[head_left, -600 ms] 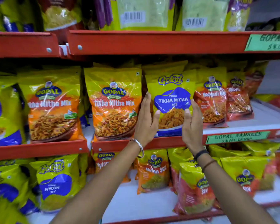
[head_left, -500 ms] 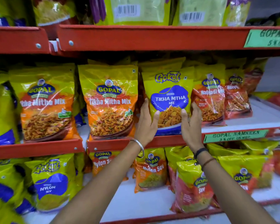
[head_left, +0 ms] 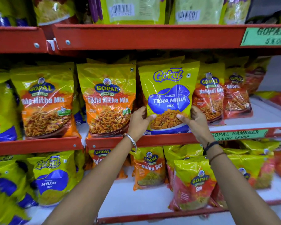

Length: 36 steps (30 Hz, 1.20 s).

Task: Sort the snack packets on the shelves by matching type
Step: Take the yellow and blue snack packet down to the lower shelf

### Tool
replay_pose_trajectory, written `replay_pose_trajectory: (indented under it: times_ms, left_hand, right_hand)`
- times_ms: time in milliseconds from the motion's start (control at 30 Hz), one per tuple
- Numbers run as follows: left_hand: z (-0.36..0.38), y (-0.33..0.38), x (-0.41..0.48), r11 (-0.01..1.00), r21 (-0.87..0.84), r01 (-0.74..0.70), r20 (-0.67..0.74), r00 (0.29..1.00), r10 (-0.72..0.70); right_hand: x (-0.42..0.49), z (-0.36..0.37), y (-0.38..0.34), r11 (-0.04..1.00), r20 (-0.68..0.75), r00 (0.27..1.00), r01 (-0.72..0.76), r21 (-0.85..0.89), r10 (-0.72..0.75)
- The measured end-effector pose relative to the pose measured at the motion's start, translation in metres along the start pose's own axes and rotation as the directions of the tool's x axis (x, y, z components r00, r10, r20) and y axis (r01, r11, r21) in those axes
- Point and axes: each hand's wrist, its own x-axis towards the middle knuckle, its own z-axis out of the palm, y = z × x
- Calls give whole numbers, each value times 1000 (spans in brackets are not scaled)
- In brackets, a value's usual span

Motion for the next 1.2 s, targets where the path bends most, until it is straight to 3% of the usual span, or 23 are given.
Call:
replay_pose_trajectory:
  times_ms: [233,400,633,833,1200]
  left_hand:
    - [-22,29,-38,974,-181,-134,-112,987,114]
    - [-48,35,-79,972,-185,-143,-154,981,116]
    - [-75,-27,-150,982,-183,40,-84,995,-56]
    - [-86,-93,-198,962,-159,223,-57,970,-235]
    - [-103,-206,-219,880,-166,445,-79,883,-462]
  right_hand:
    - [-34,18,-40,971,-93,983,170,167,-156]
    - [-74,41,-56,955,-105,978,202,219,-182]
    - [-146,83,3,967,-34,999,-1,254,10]
    - [-198,119,64,933,67,974,-225,281,214]
    - [-219,179,143,889,172,886,-449,86,431]
